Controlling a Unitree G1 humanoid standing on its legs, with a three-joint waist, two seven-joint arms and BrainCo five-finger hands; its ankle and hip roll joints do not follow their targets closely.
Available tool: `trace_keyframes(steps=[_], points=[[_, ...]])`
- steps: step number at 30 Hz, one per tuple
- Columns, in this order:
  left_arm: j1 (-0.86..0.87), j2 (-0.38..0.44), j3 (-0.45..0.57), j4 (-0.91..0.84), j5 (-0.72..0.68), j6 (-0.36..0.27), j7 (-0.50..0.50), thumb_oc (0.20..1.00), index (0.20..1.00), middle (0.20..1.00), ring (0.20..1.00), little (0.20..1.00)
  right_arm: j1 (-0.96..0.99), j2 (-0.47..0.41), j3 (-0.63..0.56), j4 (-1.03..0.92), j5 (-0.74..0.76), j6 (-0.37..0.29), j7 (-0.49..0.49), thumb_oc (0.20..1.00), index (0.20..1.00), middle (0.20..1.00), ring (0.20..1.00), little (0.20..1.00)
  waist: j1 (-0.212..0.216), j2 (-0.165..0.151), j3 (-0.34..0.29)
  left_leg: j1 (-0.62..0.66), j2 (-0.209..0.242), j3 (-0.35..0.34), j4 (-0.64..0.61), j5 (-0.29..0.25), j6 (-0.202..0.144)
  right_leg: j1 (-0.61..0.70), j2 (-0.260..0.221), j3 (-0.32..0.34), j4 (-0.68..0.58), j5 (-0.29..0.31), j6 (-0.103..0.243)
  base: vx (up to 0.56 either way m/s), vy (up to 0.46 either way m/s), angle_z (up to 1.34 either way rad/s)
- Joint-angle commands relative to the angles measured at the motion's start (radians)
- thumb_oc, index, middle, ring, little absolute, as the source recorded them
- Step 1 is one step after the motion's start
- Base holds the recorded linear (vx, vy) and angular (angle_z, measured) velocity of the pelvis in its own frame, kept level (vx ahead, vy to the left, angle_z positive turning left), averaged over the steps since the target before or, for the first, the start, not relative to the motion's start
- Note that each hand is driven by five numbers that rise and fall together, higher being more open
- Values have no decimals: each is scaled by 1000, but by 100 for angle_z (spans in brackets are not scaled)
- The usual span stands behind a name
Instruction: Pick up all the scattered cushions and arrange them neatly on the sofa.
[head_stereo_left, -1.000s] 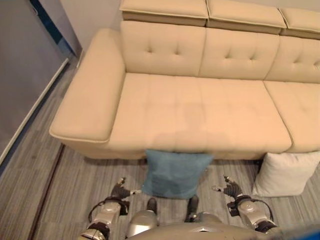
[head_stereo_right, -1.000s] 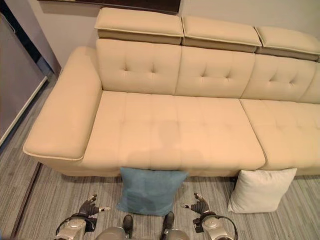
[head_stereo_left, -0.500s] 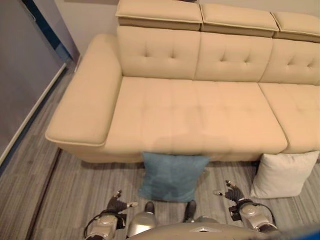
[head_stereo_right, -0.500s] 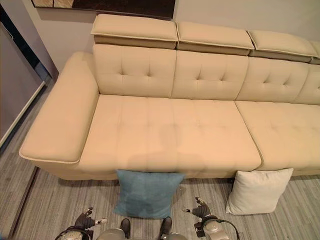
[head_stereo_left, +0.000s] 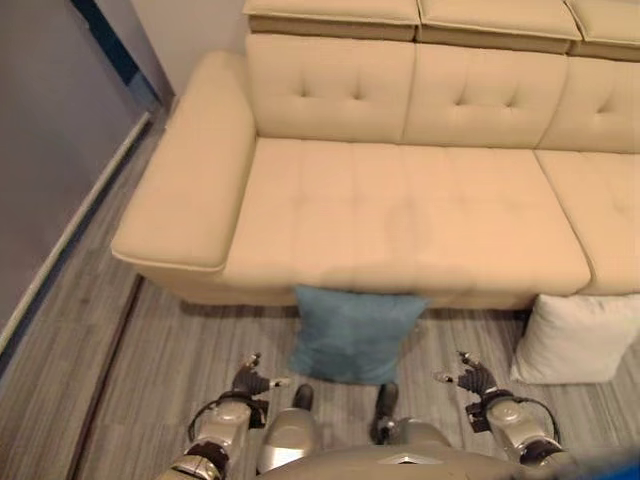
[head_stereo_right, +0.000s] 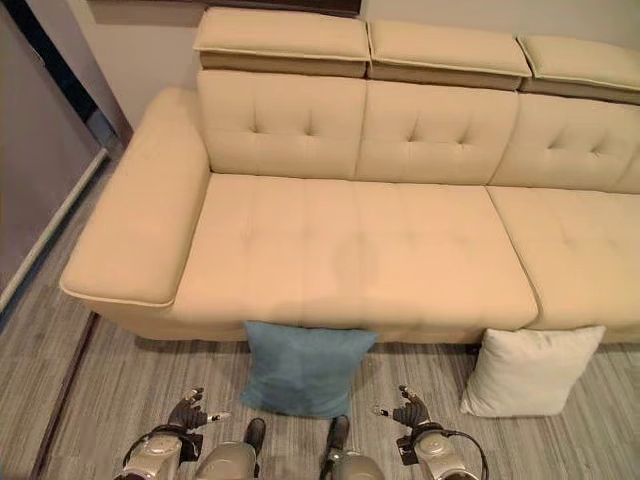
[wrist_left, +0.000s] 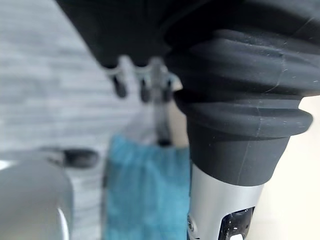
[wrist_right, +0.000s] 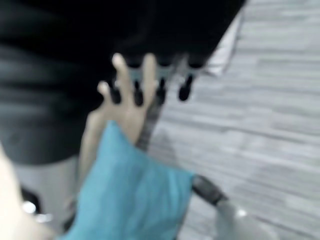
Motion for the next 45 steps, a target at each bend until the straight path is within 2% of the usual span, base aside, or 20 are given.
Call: trace_keyframes(steps=[1, 3, 5, 8, 10, 12, 14, 15, 18, 21, 23, 25, 27, 30, 31, 32, 34, 39, 45], points=[[-31, 0, -5, -4, 9, -24, -7, 1000, 1000, 1000, 1000, 1000, -40, -14, 12, -31, 24, -14, -5, 1000, 1000, 1000, 1000, 1000, 17, 19, -3, 20, 0, -10, -1, -17, -22, 68, -24, 17, 41, -10, 107, -84, 233, -30], [-32, 14, 10, -7, 6, -29, 5, 1000, 1000, 1000, 1000, 1000, -64, -2, 22, -48, 19, -14, -7, 1000, 1000, 1000, 1000, 1000, 31, 21, 14, 24, -13, 22, -12, -17, -5, 18, -55, 27, 82, 36, 132, -130, 279, -46], [-35, 24, 20, -3, 6, -29, 10, 1000, 1000, 1000, 1000, 1000, -78, 3, 27, -51, 11, -12, -8, 1000, 1000, 1000, 1000, 1000, 42, 30, 20, 21, -12, 35, -19, -11, 3, -2, -58, 19, 119, 27, 136, -84, 160, -58], [-29, 33, 28, 0, -1, -32, 6, 1000, 1000, 1000, 1000, 1000, -76, 2, 30, -58, 12, -15, -6, 1000, 1000, 1000, 1000, 1000, 33, 35, 16, 21, -20, 37, -31, 3, 13, -9, 1, 53, 161, -18, 113, -13, 135, -36], [-25, 34, 30, 1, -1, -33, 5, 1000, 1000, 1000, 1000, 1000, -69, 4, 30, -54, 13, -17, -4, 1000, 1000, 1000, 1000, 1000, 35, 35, 10, 25, -23, 38, -38, 5, 13, 6, 14, 51, 153, -37, 106, 1, 51, -1], [-17, 30, 37, 9, 1, -32, 4, 1000, 1000, 1000, 1000, 1000, -65, 5, 33, -49, 10, -19, -4, 1000, 1000, 1000, 1000, 1000, 48, 31, 7, 31, -27, 55, -45, 7, 11, 29, 11, -7, 117, -42, 98, 2, 6, -6], [-12, 23, 38, 19, 9, -30, -3, 1000, 1000, 1000, 1000, 1000, -62, 4, 35, -35, 4, -21, -6, 1000, 1000, 1000, 1000, 1000, 44, 27, -3, 34, -29, 59, -51, 8, 7, 50, 27, 16, 70, -44, 94, 60, -32, -6], [0, 13, 42, 25, 11, -27, -6, 1000, 1000, 1000, 1000, 1000, -59, 1, 34, -31, 1, -19, -8, 1000, 1000, 1000, 1000, 1000, 52, 25, -8, 42, -27, 72, -52, 3, 5, 71, 20, -13, 33, -30, 98, 58, -43, 8], [10, 4, 41, 28, 18, -27, -6, 1000, 1000, 1000, 1000, 1000, -46, -2, 40, -36, -5, -21, -6, 1000, 1000, 1000, 1000, 1000, 46, 24, -12, 63, -27, 71, -69, 4, 4, 105, 24, -15, 0, -29, 98, 63, -45, -10], [-19, 12, 55, -21, -7, -38, 52, 1000, 1000, 1000, 1000, 1000, -61, -14, 32, -66, 4, -30, -34, 1000, 1000, 1000, 1000, 1000, 44, 31, 37, 30, -27, 57, -60, 12, 1, 75, 16, -25, 20, -36, 95, -121, -43, 7], [-63, 22, 59, -52, -34, -53, 99, 1000, 1000, 1000, 1000, 1000, -98, -22, 32, -88, 8, -41, -64, 1000, 1000, 1000, 1000, 1000, 47, 37, 95, -42, -31, 50, -8, 15, 0, 4, 2, -29, 76, -37, 91, -338, -25, 18], [-120, 37, 56, -107, -85, -80, 156, 1000, 1000, 1000, 1000, 1000, -150, -39, 27, -141, 20, -57, -106, 1000, 1000, 1000, 1000, 1000, 45, 45, 164, -177, -40, 42, 100, 14, -4, -131, -26, -27, 177, -37, 81, -396, -16, 21], [-173, 46, 53, -132, -113, -97, 189, 1000, 1000, 1000, 1000, 1000, -196, -58, 26, -161, 21, -63, -141, 1000, 1000, 1000, 1000, 1000, 42, 43, 183, -303, -48, 33, 188, 10, -10, -244, -42, -32, 247, -42, 71, -248, -15, 37], [-264, 67, 28, -195, -150, -128, 235, 1000, 1000, 1000, 1000, 1000, -280, -94, 24, -202, 45, -77, -199, 1000, 1000, 1000, 1000, 1000, 29, 46, 184, -528, -54, 30, 334, -9, -12, -452, -70, -31, 383, -75, 58, -188, 22, 26], [-284, 67, 27, -191, -158, -136, 250, 1000, 1000, 1000, 1000, 1000, -307, -101, 25, -208, 51, -81, -212, 1000, 1000, 1000, 1000, 1000, 26, 46, 183, -577, -53, 28, 362, -14, -13, -504, -75, -23, 414, -83, 56, -117, 19, 24], [-317, 72, 24, -193, -173, -147, 270, 1000, 1000, 1000, 1000, 1000, -341, -107, 28, -217, 53, -86, -233, 1000, 1000, 1000, 1000, 1000, 26, 47, 191, -625, -48, 31, 414, -53, -18, -560, -80, -10, 480, -118, 64, -46, 9, 13], [-363, 79, 14, -205, -183, -152, 289, 1000, 1000, 1000, 1000, 1000, -390, -124, 34, -222, 52, -89, -267, 1000, 1000, 1000, 1000, 1000, 19, 49, 190, -719, -49, 29, 473, -60, -18, -650, -89, 1, 541, -135, 58, -50, 4, -3], [-475, 105, -5, -244, -186, -159, 340, 1000, 1000, 1000, 1000, 1000, -490, -179, 16, -250, 8, -89, -369, 1000, 1000, 1000, 1000, 1000, -11, 57, 188, -927, -44, 29, 589, -80, -16, -863, -110, 34, 677, -172, 46, -52, 32, 9], [-574, 135, -20, -261, -173, -148, 391, 1000, 1000, 1000, 1000, 1000, -569, -234, 1, -236, -7, -74, -421, 1000, 1000, 1000, 1000, 1000, -38, 59, 183, -1102, -39, 35, 674, -94, -11, -1043, -110, 68, 762, -182, 42, -5, 44, -10]])
